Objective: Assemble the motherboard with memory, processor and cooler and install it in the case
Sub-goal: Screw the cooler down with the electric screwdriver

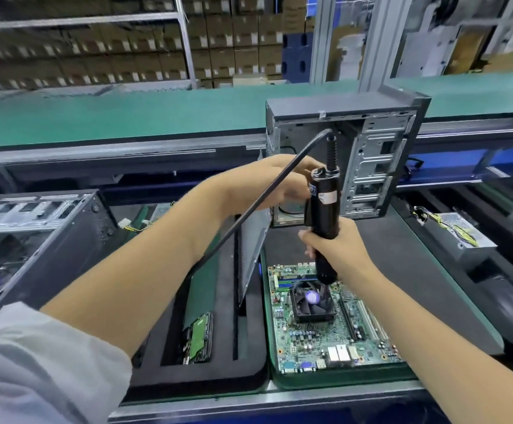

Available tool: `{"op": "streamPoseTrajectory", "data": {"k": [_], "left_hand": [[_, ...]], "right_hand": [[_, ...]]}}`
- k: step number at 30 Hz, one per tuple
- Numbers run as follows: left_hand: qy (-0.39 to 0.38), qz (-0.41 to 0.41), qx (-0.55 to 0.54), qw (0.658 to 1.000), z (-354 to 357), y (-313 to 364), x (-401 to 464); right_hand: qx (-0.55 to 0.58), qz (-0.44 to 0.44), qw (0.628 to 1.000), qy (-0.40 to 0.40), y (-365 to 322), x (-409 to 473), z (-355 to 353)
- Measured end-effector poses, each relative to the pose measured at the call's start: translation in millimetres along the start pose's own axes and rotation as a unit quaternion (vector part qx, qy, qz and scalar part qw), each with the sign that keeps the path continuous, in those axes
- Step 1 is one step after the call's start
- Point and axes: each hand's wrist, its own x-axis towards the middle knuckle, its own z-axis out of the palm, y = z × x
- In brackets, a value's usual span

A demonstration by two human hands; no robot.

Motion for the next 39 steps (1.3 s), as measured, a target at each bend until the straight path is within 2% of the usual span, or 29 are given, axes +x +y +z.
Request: {"op": "streamPoseTrajectory", "data": {"k": [3, 7, 10, 14, 23, 27, 29, 33, 35, 39], "left_hand": [[0.06, -0.057, 0.054, 0.995, -20.0, 0.6, -18.9], [-0.008, -0.076, 0.065, 0.995, -22.0, 16.0, -52.9], [-0.006, -0.024, 0.118, 0.993, -9.3, 27.5, -64.2], [0.027, 0.038, 0.08, 0.996, -0.5, 38.1, -70.1], [0.125, 0.046, 0.197, 0.971, 11.8, 49.9, -62.7], [0.188, 0.051, 0.283, 0.939, 13.2, 49.7, -62.6], [0.228, 0.084, 0.31, 0.919, 14.6, 44.1, -62.9], [0.353, 0.192, 0.369, 0.838, 21.8, 25.6, -63.2], [0.385, 0.232, 0.407, 0.795, 25.6, 18.5, -62.4], [0.397, 0.248, 0.414, 0.781, 24.5, 10.7, -61.5]], "right_hand": [[0.006, -0.007, 1.0, 0.016, 3.5, 1.8, -12.3], [-0.033, -0.029, 0.998, 0.055, 1.0, 11.5, -33.1], [-0.059, -0.052, 0.994, 0.076, -1.2, 20.7, -47.1], [-0.071, -0.064, 0.992, 0.088, 1.8, 28.6, -54.3], [0.002, -0.039, 0.995, 0.089, 9.4, 34.6, -41.1], [0.011, -0.045, 0.994, 0.098, 11.1, 37.1, -36.8], [0.009, -0.05, 0.994, 0.101, 11.0, 38.4, -35.5], [-0.001, -0.058, 0.993, 0.107, 8.4, 40.6, -35.4], [-0.006, -0.065, 0.992, 0.112, 6.8, 41.3, -35.2], [-0.018, -0.059, 0.991, 0.116, 9.1, 41.3, -31.4]]}}
